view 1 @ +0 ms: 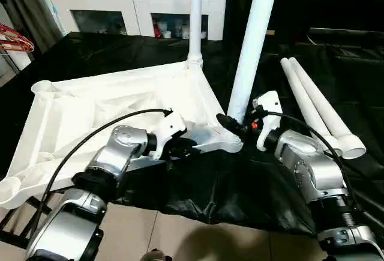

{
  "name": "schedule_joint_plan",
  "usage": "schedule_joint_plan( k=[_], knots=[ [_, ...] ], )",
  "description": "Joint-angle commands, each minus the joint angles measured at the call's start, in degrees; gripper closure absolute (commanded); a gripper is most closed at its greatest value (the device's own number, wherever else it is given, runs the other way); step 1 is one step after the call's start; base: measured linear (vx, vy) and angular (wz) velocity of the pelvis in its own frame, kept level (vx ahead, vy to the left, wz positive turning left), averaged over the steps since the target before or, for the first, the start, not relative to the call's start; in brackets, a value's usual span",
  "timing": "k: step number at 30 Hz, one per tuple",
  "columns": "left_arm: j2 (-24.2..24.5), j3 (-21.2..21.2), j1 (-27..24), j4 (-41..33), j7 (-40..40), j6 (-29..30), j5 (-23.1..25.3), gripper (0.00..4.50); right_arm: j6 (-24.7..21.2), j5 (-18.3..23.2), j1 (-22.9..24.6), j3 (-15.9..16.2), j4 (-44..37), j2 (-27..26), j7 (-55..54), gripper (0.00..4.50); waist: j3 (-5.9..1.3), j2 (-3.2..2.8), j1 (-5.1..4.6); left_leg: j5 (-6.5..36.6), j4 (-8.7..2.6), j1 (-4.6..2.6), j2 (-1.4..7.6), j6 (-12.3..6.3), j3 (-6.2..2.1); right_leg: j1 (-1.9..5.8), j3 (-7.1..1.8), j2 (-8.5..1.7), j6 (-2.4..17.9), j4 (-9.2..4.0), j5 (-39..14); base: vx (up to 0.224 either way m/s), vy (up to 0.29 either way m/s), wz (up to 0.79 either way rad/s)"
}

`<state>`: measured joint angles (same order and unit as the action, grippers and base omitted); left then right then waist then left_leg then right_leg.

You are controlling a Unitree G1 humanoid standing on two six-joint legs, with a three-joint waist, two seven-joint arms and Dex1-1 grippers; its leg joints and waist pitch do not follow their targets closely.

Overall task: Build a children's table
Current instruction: Insert table leg to table base

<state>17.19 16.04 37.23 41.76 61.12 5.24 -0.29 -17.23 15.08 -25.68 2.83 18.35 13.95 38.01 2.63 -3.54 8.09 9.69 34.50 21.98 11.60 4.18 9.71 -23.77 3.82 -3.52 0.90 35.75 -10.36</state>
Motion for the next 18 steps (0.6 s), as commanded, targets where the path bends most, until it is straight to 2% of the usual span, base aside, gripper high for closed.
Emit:
schedule_joint_plan(
  k=[1, 4, 6, 8, 13, 18],
  knots=[
    [0.8, -0.1, -1.2, 1.3, 0.5, 1.8, 0.7, 4.06, 1.3, -0.5, -1.9, 0.5, 0.8, -0.4, 0.7, 2.57, -3.85, 1.2, 0.03, 11.3, -3.98, -0.57, 1.22, -1.27, -0.44, 3.08, -2.6, -4.67, 8.3, -4.93, -16.4, 0.0, 0.0, 0.0],
    [0.9, 0.0, -1.2, 1.5, 0.6, 1.8, 0.6, 4.32, 1.1, -0.9, -2.4, 1.0, 2.0, -0.4, 1.3, 2.57, -3.86, 1.42, 0.04, 11.0, -3.94, -0.61, 1.22, -1.42, -0.39, 3.07, -2.64, -4.7, 8.2, -5.01, -16.4, 0.0, 0.0, 0.0],
    [0.9, 0.0, -1.2, 1.5, 0.6, 1.9, 0.6, 4.48, 1.3, -1.2, -2.6, 1.1, 2.7, -0.4, 1.3, 2.57, -3.89, 1.34, 0.04, 10.7, -4.01, -0.59, 1.3, -1.42, -0.44, 3.06, -2.63, -4.72, 8.4, -4.85, -15.6, 0.0, 0.0, 0.0],
    [0.9, 0.2, -1.3, 1.4, 0.8, 2.0, 0.7, 4.5, 1.7, -1.4, -3.0, 1.1, 3.7, -0.5, 1.3, 2.57, -3.9, 1.52, 0.0, 11.0, -4.05, -0.59, 1.31, -1.31, -0.42, 3.11, -2.62, -4.7, 8.5, -4.86, -15.2, 0.0, 0.0, 0.0],
    [1.5, 1.4, -2.4, -0.4, 2.4, 1.6, 1.3, 4.5, 2.9, -1.9, -5.4, 0.7, 8.8, -1.0, 1.1, 2.57, -3.79, 1.45, -0.25, 12.1, -4.12, -0.71, 1.32, -1.02, -0.43, 3.02, -2.62, -4.83, 8.8, -5.02, -16.7, 0.0, 0.0, 0.0],
    [1.6, 1.3, -2.9, -2.1, 3.0, 2.0, 1.1, 4.5, 2.5, -2.8, -6.6, 1.3, 12.5, -0.6, 2.7, 2.57, -3.94, 1.76, -0.12, 10.5, -4.05, -0.7, 1.43, -1.43, -0.32, 3.1, -2.66, -4.69, 9.8, -4.56, -13.0, 0.0, 0.0, 0.0]
  ],
)
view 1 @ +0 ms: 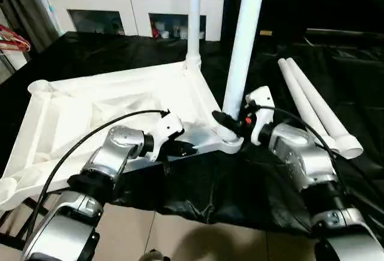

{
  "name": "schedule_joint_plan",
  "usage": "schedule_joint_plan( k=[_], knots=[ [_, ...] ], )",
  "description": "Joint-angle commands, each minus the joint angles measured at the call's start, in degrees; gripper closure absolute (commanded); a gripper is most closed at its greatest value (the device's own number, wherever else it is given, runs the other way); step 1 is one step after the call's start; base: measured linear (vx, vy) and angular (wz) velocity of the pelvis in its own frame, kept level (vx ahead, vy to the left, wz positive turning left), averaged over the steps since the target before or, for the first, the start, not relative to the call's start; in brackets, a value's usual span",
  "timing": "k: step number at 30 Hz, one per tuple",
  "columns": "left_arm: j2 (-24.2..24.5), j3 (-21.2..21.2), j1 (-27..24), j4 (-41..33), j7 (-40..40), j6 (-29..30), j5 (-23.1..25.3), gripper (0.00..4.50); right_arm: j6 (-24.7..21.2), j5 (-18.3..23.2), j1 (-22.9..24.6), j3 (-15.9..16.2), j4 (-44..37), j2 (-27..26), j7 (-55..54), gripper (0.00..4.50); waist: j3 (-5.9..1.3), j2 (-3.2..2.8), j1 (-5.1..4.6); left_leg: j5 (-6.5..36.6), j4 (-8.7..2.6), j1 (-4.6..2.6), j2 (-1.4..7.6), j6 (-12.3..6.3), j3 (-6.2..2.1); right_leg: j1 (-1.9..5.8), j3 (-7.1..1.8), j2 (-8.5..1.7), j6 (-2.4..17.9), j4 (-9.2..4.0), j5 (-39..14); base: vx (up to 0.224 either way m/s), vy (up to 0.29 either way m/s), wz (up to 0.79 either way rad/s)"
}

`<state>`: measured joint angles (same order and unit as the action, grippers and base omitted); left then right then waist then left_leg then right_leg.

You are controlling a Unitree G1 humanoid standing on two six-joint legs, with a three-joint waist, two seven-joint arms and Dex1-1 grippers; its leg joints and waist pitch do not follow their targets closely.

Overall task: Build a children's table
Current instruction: Insert table leg to table base

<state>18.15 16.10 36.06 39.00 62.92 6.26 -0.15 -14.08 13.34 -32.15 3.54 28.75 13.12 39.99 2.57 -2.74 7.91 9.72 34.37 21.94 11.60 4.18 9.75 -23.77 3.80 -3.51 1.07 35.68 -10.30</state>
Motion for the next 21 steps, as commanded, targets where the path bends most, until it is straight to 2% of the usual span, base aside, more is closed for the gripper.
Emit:
schedule_joint_plan(
  k=[1, 4, 10, 11, 17, 21],
  knots=[
    [0.7, 1.3, -1.7, 0.5, 1.3, 1.1, 0.9, 4.5, -1.3, -1.4, -0.1, 1.2, 2.4, 0.5, 1.4, 2.57, -3.89, 0.96, 0.06, 10.4, -3.91, -0.63, 1.4, -1.47, -0.35, 3.13, -2.63, -4.71, 9.7, -4.44, -12.9, 0.0, 0.0, 0.0],
    [0.8, 1.1, -1.5, 0.5, 0.9, 1.1, 1.0, 4.5, -1.7, -2.1, 0.1, 2.6, 2.7, 1.2, 2.8, 2.57, -3.8, 1.18, 0.16, 10.7, -3.94, -0.67, 1.38, -1.44, -0.32, 3.22, -2.63, -4.73, 9.4, -4.54, -13.6, 0.0, 0.0, 0.0],
    [1.0, 0.9, -1.2, 0.1, 0.8, 1.5, 1.0, 4.5, -3.5, -1.5, 0.9, 2.5, 0.4, 2.3, 4.1, 2.57, -3.69, 1.22, 0.09, 12.3, -4.12, -0.83, 1.44, -0.98, -0.36, 3.09, -2.65, -4.71, 8.8, -4.86, -15.7, 0.0, 0.0, 0.0],
    [1.4, 1.0, -1.4, -0.9, 1.4, 1.8, 0.9, 4.5, -4.6, -1.1, 1.6, 2.4, -1.5, 3.1, 4.7, 2.57, -3.67, 1.06, 0.15, 12.3, -4.2, -0.82, 1.49, -0.87, -0.44, 3.16, -2.65, -4.62, 8.6, -4.75, -15.6, 0.0, 0.0, 0.0],
    [3.0, 1.5, -3.1, -6.2, 3.9, 4.0, 0.1, 4.5, -7.6, 0.1, 4.3, 2.4, -7.1, 5.4, 6.3, 2.57, -3.89, 1.03, 0.28, 11.2, -4.11, -0.68, 1.57, -1.1, -0.4, 3.26, -2.66, -4.64, 9.4, -4.56, -12.2, 0.0, 0.0, 0.0],
    [3.5, 1.7, -3.7, -8.2, 4.5, 4.6, -0.1, 4.5, -8.5, 0.2, 5.4, 2.1, -8.8, 6.0, 6.4, 2.57, -3.81, 0.84, 0.3, 12.6, -4.22, -0.88, 1.58, -0.62, -0.45, 3.14, -2.64, -4.62, 9.5, -4.75, -13.3, 0.0, 0.0, 0.0]
  ],
)
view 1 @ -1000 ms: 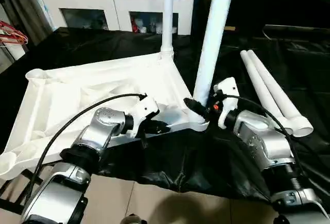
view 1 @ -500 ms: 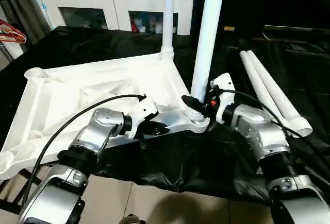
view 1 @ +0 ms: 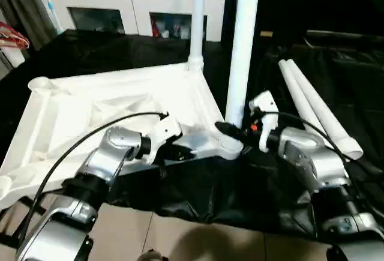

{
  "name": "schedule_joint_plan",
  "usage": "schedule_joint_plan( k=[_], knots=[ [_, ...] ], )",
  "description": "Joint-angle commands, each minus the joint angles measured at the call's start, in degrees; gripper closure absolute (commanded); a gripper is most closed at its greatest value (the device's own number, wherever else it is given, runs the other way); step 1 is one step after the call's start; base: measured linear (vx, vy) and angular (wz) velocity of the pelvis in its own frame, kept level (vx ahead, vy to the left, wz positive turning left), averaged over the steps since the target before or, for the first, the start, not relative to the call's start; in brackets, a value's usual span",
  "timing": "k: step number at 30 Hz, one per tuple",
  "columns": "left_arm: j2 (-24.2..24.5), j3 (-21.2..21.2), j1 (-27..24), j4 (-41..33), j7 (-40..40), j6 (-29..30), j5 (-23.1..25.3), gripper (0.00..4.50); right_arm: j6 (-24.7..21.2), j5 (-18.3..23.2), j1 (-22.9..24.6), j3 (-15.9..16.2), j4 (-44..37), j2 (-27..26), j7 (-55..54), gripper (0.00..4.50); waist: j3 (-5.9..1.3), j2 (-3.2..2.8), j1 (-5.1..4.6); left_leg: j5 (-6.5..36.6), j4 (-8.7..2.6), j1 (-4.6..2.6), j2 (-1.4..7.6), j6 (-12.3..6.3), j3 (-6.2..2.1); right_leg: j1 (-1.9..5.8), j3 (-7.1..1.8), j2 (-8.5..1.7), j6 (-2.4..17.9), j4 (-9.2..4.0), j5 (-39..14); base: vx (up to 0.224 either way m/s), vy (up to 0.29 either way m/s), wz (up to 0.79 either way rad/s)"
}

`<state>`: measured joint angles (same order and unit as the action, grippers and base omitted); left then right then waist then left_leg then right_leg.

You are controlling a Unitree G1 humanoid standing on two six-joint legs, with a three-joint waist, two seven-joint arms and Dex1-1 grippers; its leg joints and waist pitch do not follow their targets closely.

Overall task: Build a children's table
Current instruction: Insert table leg to table base

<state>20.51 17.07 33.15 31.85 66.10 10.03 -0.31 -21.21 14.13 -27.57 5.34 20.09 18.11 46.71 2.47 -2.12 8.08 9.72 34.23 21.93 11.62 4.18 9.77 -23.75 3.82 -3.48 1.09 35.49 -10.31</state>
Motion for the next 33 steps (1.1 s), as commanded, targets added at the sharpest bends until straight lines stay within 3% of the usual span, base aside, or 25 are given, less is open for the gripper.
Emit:
schedule_joint_plan(
  k=[1, 3, 6, 12, 22, 23, 25, 31, 33],
  knots=[
    [1.3, 0.8, -0.9, -1.7, 1.4, 1.0, 0.2, 4.5, -1.8, -0.5, 1.3, 0.2, -0.7, 1.0, -0.4, 2.57, -3.69, -0.12, 0.13, 12.8, -4.14, -0.84, 1.57, -0.49, -0.57, 3.08, -2.62, -4.65, 9.5, -4.53, -13.6, 0.0, 0.0, 0.0],
    [1.4, 0.8, -1.0, -1.9, 1.4, 1.0, 0.2, 4.5, -2.0, -0.5, 1.4, 0.1, -0.9, 1.0, -0.5, 2.57, -3.67, 0.08, 0.04, 13.5, -4.25, -0.93, 1.61, -0.22, -0.57, 3.09, -2.61, -4.58, 9.4, -4.63, -13.9, 0.0, 0.0, 0.0],
    [1.5, 1.0, -1.3, -2.8, 1.4, 1.2, 0.2, 4.5, -1.9, -0.2, 1.1, -0.3, 0.3, -0.1, -1.1, 2.57, -3.75, -0.34, 0.07, 13.4, -4.18, -0.94, 1.55, 0.04, -0.6, 3.08, -2.62, -4.57, 9.7, -4.53, -12.6, 0.0, 0.0, 0.0],
    [1.5, 1.0, -1.4, -3.7, 0.9, 1.8, 0.3, 4.5, -2.1, 1.3, 0.5, -1.7, 2.3, -2.0, -1.9, 2.57, -3.7, -0.25, -0.19, 14.2, -4.25, -0.98, 1.5, 0.16, -0.59, 3.14, -2.54, -4.53, 10.2, -4.64, -12.6, 0.0, 0.0, 0.0],
    [1.7, 0.5, -2.0, -4.4, -0.3, 2.2, 0.2, 4.5, -1.7, 5.1, 4.5, -6.1, 2.2, -3.5, -2.7, 2.57, -3.82, -0.37, -0.05, 13.3, -4.29, -0.95, 1.61, -0.06, -0.61, 3.24, -2.52, -4.53, 10.8, -4.42, -9.8, 0.0, 0.0, 0.0],
    [1.6, 0.5, -2.0, -4.4, -0.4, 2.3, 0.2, 4.5, -0.9, 5.5, 5.6, -6.7, 2.6, -3.9, -2.8, 2.57, -3.79, -0.97, -0.02, 13.9, -4.29, -1.0, 1.62, 0.14, -0.65, 3.12, -2.51, -4.55, 10.8, -4.48, -10.2, 0.0, 0.0, 0.0],
    [1.5, 0.4, -1.9, -4.3, -0.7, 2.3, 0.2, 4.5, 0.0, 5.7, 6.4, -7.1, 3.0, -4.3, -3.0, 2.57, -3.78, -0.61, -0.03, 14.7, -4.32, -1.03, 1.57, 0.24, -0.62, 3.24, -2.52, -4.6, 10.7, -4.62, -11.1, 0.0, 0.0, 0.0],
    [0.8, 0.0, -1.4, -3.6, -2.0, 2.1, 0.2, 4.5, 3.3, 6.7, 9.2, -9.1, 4.3, -5.8, -3.3, 2.58, -3.71, -1.28, -0.04, 16.2, -4.45, -1.14, 1.67, 0.44, -0.69, 3.01, -2.51, -4.58, 10.5, -4.91, -11.9, 0.0, 0.0, 0.0],
    [0.5, -0.1, -1.1, -3.1, -2.8, 1.8, 0.4, 4.5, 4.8, 7.2, 10.6, -9.7, 4.4, -6.4, -3.5, 2.58, -3.69, -1.15, -0.03, 16.6, -4.51, -1.14, 1.63, 0.3, -0.72, 3.12, -2.47, -4.6, 10.5, -4.97, -12.2, 0.0, 0.0, 0.0]
  ],
)
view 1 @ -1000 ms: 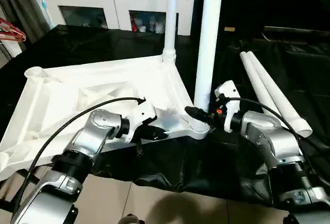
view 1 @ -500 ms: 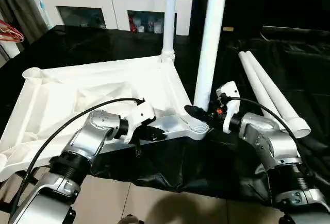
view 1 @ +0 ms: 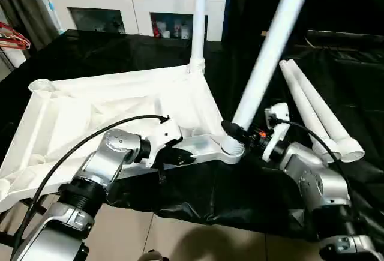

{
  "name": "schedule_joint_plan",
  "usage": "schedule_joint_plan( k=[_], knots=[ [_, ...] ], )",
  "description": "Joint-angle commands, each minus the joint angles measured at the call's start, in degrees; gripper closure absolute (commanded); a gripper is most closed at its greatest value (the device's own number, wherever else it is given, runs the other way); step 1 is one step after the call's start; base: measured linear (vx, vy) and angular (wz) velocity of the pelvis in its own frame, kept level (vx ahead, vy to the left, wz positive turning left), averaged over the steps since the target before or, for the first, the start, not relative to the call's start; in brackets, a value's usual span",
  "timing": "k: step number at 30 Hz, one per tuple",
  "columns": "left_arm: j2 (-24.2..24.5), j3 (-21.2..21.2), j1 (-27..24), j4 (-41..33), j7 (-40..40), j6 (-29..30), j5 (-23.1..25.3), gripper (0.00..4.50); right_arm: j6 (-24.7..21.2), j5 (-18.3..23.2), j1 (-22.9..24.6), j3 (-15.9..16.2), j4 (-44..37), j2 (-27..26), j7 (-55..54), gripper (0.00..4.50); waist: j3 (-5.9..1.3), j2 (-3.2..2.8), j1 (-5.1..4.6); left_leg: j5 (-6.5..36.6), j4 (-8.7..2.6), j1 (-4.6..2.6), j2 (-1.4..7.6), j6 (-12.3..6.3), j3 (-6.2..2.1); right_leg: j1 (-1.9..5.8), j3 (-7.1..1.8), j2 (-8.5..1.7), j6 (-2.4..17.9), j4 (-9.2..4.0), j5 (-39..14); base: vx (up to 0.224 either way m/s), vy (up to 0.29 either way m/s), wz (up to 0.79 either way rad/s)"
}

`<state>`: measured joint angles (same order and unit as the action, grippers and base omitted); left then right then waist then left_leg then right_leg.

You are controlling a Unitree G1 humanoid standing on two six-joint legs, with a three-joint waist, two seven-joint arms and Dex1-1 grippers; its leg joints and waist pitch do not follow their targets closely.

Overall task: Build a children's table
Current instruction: Insert table leg to table base

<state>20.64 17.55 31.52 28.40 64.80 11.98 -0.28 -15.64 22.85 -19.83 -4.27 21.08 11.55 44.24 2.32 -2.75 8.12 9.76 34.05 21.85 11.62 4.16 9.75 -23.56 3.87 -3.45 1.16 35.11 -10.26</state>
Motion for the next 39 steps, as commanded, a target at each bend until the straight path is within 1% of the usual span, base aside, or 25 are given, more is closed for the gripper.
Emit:
schedule_joint_plan(
  k=[1, 2, 3, 4, 5, 7, 9, 11, 12, 13, 14, 16, 17, 20, 21, 22, 25, 27, 29, 30, 32, 33, 36, 38, 39],
  knots=[
    [0.3, -0.7, 0.6, 0.6, -1.8, -0.4, 0.4, 4.5, 0.0, -1.6, 3.4, -0.2, 3.3, 0.0, -1.2, 2.58, -3.51, -0.69, -0.04, 16.7, -4.33, -1.12, 1.62, 0.31, -0.71, 2.87, -2.53, -4.63, 10.4, -4.6, -12.6, 0.0, 0.0, 0.0],
    [0.2, -0.8, 0.7, 0.8, -2.1, -0.5, 0.5, 4.5, 0.8, -1.7, 4.0, -0.2, 3.0, -0.1, -1.4, 2.58, -3.43, -0.71, -0.07, 17.2, -4.42, -1.13, 1.62, 0.29, -0.73, 2.86, -2.52, -4.66, 10.1, -4.75, -13.8, 0.0, 0.0, 0.0],
    [0.1, -0.9, 0.9, 1.2, -2.3, -0.7, 0.6, 4.5, 2.5, -3.0, 4.8, 0.4, 2.6, 0.1, -2.1, 2.58, -3.39, -0.66, -0.09, 17.5, -4.48, -1.16, 1.6, 0.26, -0.73, 2.86, -2.5, -4.64, 9.9, -4.88, -14.6, 0.0, 0.0, 0.0],
    [0.1, -0.9, 1.0, 1.4, -2.5, -0.8, 0.6, 4.5, 3.7, -3.9, 5.3, 0.8, 2.3, 0.2, -2.6, 2.58, -3.27, -0.6, -0.07, 18.2, -4.52, -1.25, 1.56, 0.32, -0.7, 2.83, -2.54, -4.75, 9.3, -5.14, -16.6, 0.0, 0.0, 0.0],
    [0.0, -0.9, 1.1, 1.6, -2.7, -0.9, 0.6, 4.5, 4.5, -4.6, 6.0, 1.2, 1.5, 0.3, -3.1, 2.58, -3.2, -0.45, -0.1, 18.6, -4.67, -1.26, 1.57, 0.38, -0.76, 2.84, -2.55, -4.8, 8.7, -5.31, -18.3, 0.0, 0.0, 0.0],
    [-0.1, -1.0, 1.2, 1.7, -2.8, -0.9, 0.6, 4.5, 4.9, -5.0, 6.5, 1.5, 0.9, 0.2, -3.5, 2.58, -2.94, -0.57, -0.18, 20.3, -4.93, -1.6, 1.53, 0.59, -0.88, 2.73, -2.6, -4.82, 7.7, -5.67, -22.2, 0.0, 0.0, 0.0],
    [-0.1, -1.0, 1.1, 1.7, -2.9, -1.0, 0.6, 4.5, 5.3, -5.4, 7.3, 1.9, -0.4, 0.0, -4.0, 2.58, -2.97, -0.57, -0.19, 20.3, -5.01, -1.59, 1.57, 0.6, -0.93, 2.71, -2.69, -4.84, 7.5, -5.75, -22.9, 0.0, 0.0, 0.0],
    [-0.2, -1.0, 1.1, 1.8, -3.1, -1.1, 0.7, 4.5, 6.0, -7.2, 7.8, 3.6, -1.8, 0.3, -4.1, 2.58, -3.05, -0.39, -0.16, 19.6, -5.05, -1.53, 1.62, 0.56, -0.94, 2.73, -2.74, -4.84, 7.3, -5.7, -22.2, 0.0, 0.0, 0.0],
    [-0.2, -1.0, 1.1, 1.8, -3.2, -1.1, 0.7, 4.5, 6.2, -7.8, 7.8, 4.3, -2.1, 0.4, -4.1, 2.58, -3.05, -0.54, -0.14, 19.3, -5.08, -1.48, 1.64, 0.54, -0.94, 2.69, -2.76, -4.81, 7.4, -5.65, -21.4, 0.0, 0.0, 0.0],
    [-0.2, -1.0, 1.1, 1.8, -3.2, -1.1, 0.7, 4.5, 6.2, -7.8, 7.8, 4.3, -2.1, 0.4, -4.1, 2.58, -3.06, -0.53, -0.19, 19.3, -5.09, -1.51, 1.66, 0.57, -0.93, 2.68, -2.79, -4.77, 7.4, -5.58, -21.0, 0.0, 0.0, 0.0],
    [-0.3, -0.9, 1.1, 1.9, -3.2, -1.2, 0.7, 4.5, 6.4, -8.1, 7.7, 4.7, -2.0, 0.5, -4.0, 2.58, -3.05, -0.38, -0.23, 19.3, -5.09, -1.47, 1.59, 0.49, -0.89, 2.73, -2.78, -4.76, 7.6, -5.58, -20.7, 0.0, 0.0, 0.0],
    [-0.2, -0.8, 1.1, 1.9, -3.2, -1.3, 0.7, 4.5, 6.6, -9.0, 7.3, 5.7, -1.6, 1.0, -3.5, 2.58, -2.96, -0.32, -0.21, 19.8, -5.1, -1.47, 1.59, 0.41, -0.88, 2.65, -2.79, -4.89, 7.5, -5.68, -21.8, 0.0, 0.0, 0.0],
    [-0.1, -0.6, 1.0, 1.8, -3.1, -1.6, 0.9, 4.5, 7.0, -10.1, 6.4, 7.2, -0.7, 1.8, -2.9, 2.58, -2.84, -0.2, -0.28, 19.9, -5.13, -1.46, 1.53, 0.4, -0.9, 2.69, -2.74, -4.9, 7.0, -5.81, -23.5, 0.0, 0.0, 0.0],
    [0.1, -0.5, 0.7, 1.7, -3.0, -1.9, 1.0, 4.5, 6.6, -10.6, 5.0, 8.8, 0.1, 2.5, -1.7, 2.58, -2.75, -0.14, -0.36, 20.1, -5.13, -1.51, 1.51, 0.13, -0.91, 2.61, -2.83, -5.0, 6.3, -6.06, -25.4, 0.0, 0.0, 0.0],
    [0.2, -0.5, 0.6, 1.6, -2.9, -1.9, 1.0, 4.5, 6.4, -10.8, 4.8, 9.1, 0.1, 2.7, -1.4, 2.58, -2.79, 0.01, -0.33, 19.9, -5.15, -1.53, 1.56, 0.01, -0.95, 2.58, -2.82, -4.98, 6.1, -6.04, -25.6, 0.0, 0.0, 0.0],
    [0.3, -0.4, 0.5, 1.4, -2.8, -1.9, 1.0, 4.5, 6.0, -11.1, 4.4, 9.8, 0.3, 3.1, -0.6, 2.58, -2.79, -0.05, -0.35, 19.9, -5.17, -1.51, 1.58, -0.01, -0.93, 2.56, -2.84, -4.94, 6.1, -6.03, -25.5, 0.0, 0.0, 0.0],
    [0.7, -0.2, -0.1, 0.6, -2.5, -1.8, 1.1, 4.5, 5.2, -12.0, 3.4, 11.4, 0.9, 3.9, 1.9, 2.58, -2.76, 0.39, -0.32, 19.4, -5.14, -1.45, 1.59, -0.32, -0.84, 2.51, -2.87, -4.98, 6.0, -6.08, -25.7, 0.0, 0.0, 0.0],
    [0.8, -0.1, -0.2, 0.4, -2.3, -1.8, 1.1, 4.5, 5.1, -12.2, 2.8, 12.3, 1.5, 4.4, 3.1, 2.58, -2.81, 0.28, -0.3, 19.1, -5.16, -1.41, 1.62, -0.32, -0.88, 2.55, -2.87, -4.98, 6.2, -5.98, -25.1, 0.0, 0.0, 0.0],
    [1.1, 0.1, -0.3, 0.1, -1.4, -1.9, 0.9, 4.5, 5.3, -12.5, 2.0, 13.1, 2.6, 5.0, 4.6, 2.58, -2.81, 0.59, -0.29, 18.7, -5.18, -1.41, 1.63, -0.4, -0.8, 2.54, -2.87, -4.91, 6.3, -5.94, -24.4, 0.0, 0.0, 0.0],
    [1.3, 0.2, -0.4, -0.2, -0.9, -2.0, 0.8, 4.5, 5.4, -12.6, 1.6, 13.4, 3.1, 5.3, 5.2, 2.58, -2.87, 0.52, -0.29, 18.7, -5.18, -1.42, 1.65, -0.39, -0.82, 2.57, -2.87, -4.97, 6.5, -5.86, -24.2, 0.0, 0.0, 0.0],
    [2.0, 0.9, -0.3, -0.6, 0.7, -2.9, 1.0, 4.5, 6.2, -12.6, 0.0, 13.6, 5.2, 5.6, 6.8, 2.58, -2.93, 0.5, -0.28, 18.8, -5.22, -1.38, 1.68, -0.26, -0.88, 2.62, -2.85, -4.96, 6.9, -5.76, -23.3, 0.0, 0.0, 0.0],
    [2.2, 1.1, -0.2, -0.7, 1.2, -3.0, 1.0, 4.5, 6.3, -12.4, -0.4, 13.6, 5.7, 5.6, 7.3, 2.58, -2.89, 0.75, -0.41, 18.8, -5.3, -1.29, 1.69, -0.23, -0.88, 2.71, -2.84, -4.93, 7.2, -5.63, -22.5, 0.0, 0.0, 0.0],
    [2.9, 1.5, 0.0, -1.5, 2.9, -3.2, 0.8, 4.5, 6.3, -12.0, -1.2, 13.5, 6.2, 6.0, 9.2, 2.58, -3.01, 0.86, -0.51, 18.0, -5.27, -1.38, 1.77, -0.17, -0.79, 2.8, -2.87, -4.82, 8.2, -5.34, -19.4, 0.0, 0.0, 0.0],
    [3.8, 2.0, 0.4, -2.3, 4.9, -3.4, 0.6, 4.5, 6.6, -11.7, -1.2, 14.1, 6.0, 7.1, 12.0, 2.58, -3.05, 1.56, -0.49, 17.2, -5.26, -1.32, 1.76, -0.52, -0.65, 3.0, -2.85, -4.81, 8.8, -5.19, -17.7, 0.0, 0.0, 0.0],
    [4.0, 2.0, 0.5, -2.4, 5.1, -3.5, 0.6, 4.5, 6.7, -11.7, -1.2, 14.2, 5.9, 7.2, 12.3, 2.58, -3.07, 1.31, -0.37, 16.8, -5.2, -1.38, 1.76, -0.73, -0.62, 3.0, -2.86, -4.83, 9.0, -5.11, -17.2, 0.0, 0.0, 0.0]
  ],
)
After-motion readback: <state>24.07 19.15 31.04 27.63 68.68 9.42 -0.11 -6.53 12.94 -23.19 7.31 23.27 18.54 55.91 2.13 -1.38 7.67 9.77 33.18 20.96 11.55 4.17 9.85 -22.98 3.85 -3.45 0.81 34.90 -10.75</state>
